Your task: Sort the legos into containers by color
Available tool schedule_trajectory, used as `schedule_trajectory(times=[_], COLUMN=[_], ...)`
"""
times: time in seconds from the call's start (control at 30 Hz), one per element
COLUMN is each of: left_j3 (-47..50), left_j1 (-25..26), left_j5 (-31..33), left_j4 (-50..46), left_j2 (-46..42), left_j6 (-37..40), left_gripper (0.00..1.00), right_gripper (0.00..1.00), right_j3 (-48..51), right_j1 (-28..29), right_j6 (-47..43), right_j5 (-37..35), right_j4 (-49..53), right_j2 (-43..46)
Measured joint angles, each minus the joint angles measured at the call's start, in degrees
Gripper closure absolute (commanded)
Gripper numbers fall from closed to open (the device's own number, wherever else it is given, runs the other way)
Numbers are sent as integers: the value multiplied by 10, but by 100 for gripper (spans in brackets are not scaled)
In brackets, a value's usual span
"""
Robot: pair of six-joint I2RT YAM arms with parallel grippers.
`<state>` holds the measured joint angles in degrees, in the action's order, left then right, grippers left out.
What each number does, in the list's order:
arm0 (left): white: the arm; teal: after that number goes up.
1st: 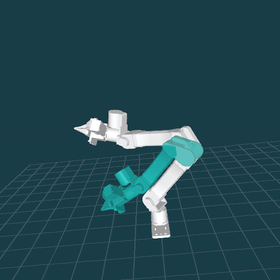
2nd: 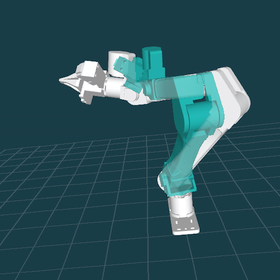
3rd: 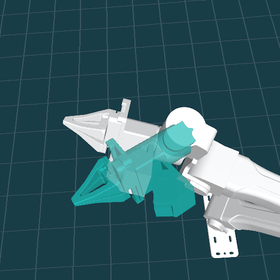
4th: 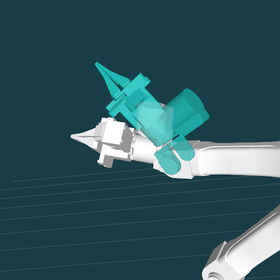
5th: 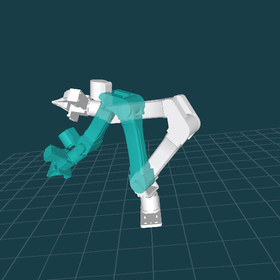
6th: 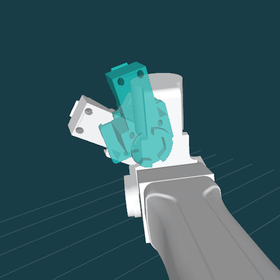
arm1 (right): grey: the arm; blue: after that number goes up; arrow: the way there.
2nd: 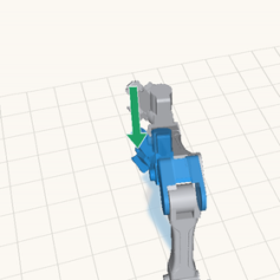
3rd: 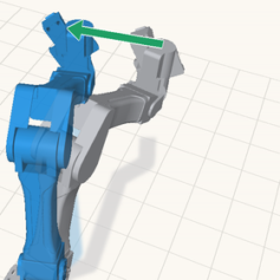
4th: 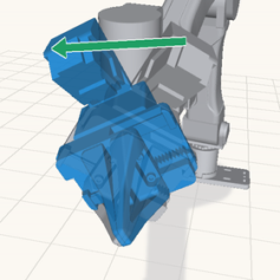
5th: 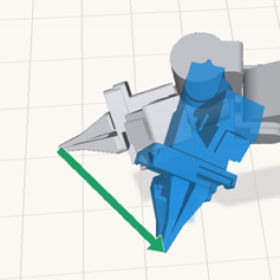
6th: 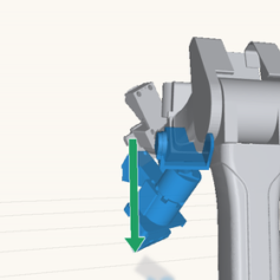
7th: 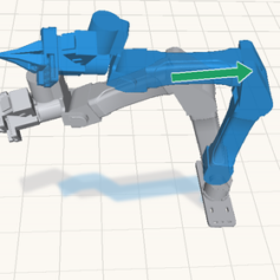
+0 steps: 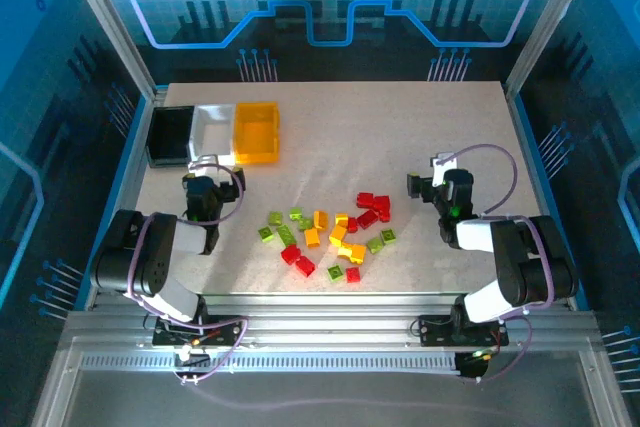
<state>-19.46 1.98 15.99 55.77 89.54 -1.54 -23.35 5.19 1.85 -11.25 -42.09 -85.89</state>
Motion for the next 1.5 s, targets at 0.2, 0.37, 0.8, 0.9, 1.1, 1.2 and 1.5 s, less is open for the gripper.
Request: schedule_trajectory(times=[0.2, 0.37, 0.8, 0.9, 1.1, 1.2, 1.5], left_j3=[0, 0, 0, 0, -2, -26, -104], left_j1=[0, 0, 0, 0, 1, 2, 0], left_j5=[0, 0, 0, 0, 0, 2, 51], left_j4=[0, 0, 0, 0, -52, -123, -246], left_j2=[0, 0, 0, 0, -43, -110, -212], left_j6=[0, 0, 0, 0, 1, -1, -181], left_gripper=[1, 1, 1, 1, 1, 1, 1], right_gripper=[0, 0, 0, 0, 0, 0, 0], right_j3=[0, 0, 0, 0, -27, -92, -156], right_j1=[0, 0, 0, -2, -3, 1, 86], right_j6=[0, 0, 0, 0, 0, 10, 94], right_j5=[0, 0, 0, 11, 8, -13, -152], right_j4=[0, 0, 0, 0, 71, 157, 286], right_j2=[0, 0, 0, 0, 21, 39, 88])
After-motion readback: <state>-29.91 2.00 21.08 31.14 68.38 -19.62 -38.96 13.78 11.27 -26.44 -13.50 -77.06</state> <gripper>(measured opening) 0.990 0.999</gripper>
